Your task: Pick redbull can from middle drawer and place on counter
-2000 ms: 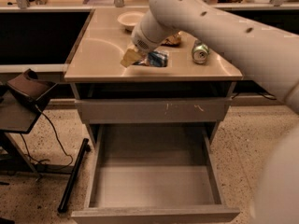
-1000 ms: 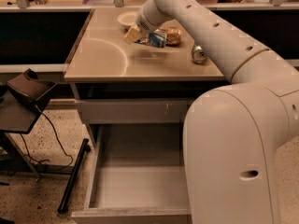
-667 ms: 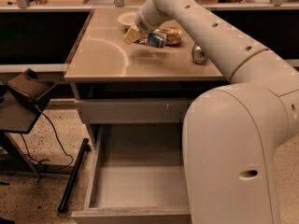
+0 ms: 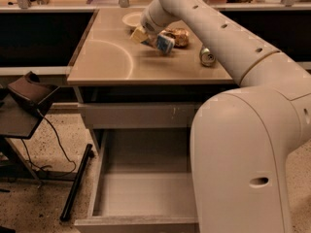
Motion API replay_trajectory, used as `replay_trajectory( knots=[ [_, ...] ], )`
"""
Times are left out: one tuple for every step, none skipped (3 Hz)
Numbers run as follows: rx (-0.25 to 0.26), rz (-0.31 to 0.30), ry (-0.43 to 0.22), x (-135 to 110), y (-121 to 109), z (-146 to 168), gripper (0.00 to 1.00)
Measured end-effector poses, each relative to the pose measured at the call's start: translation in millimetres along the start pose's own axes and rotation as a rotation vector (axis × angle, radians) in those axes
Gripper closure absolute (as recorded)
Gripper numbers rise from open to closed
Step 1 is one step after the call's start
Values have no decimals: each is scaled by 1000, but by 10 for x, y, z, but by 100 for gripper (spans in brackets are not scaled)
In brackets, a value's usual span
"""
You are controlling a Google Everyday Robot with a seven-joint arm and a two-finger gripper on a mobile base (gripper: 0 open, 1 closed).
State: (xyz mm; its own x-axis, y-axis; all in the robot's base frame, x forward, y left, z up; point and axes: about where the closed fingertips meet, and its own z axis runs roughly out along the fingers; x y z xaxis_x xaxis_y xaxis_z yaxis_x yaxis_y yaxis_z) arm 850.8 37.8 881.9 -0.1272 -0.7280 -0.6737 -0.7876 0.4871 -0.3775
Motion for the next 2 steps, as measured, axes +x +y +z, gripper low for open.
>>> replay_trajectory(
  knots=[
    [0,0,0,0,0,0,0],
    [0,0,0,0,0,0,0]
  ],
)
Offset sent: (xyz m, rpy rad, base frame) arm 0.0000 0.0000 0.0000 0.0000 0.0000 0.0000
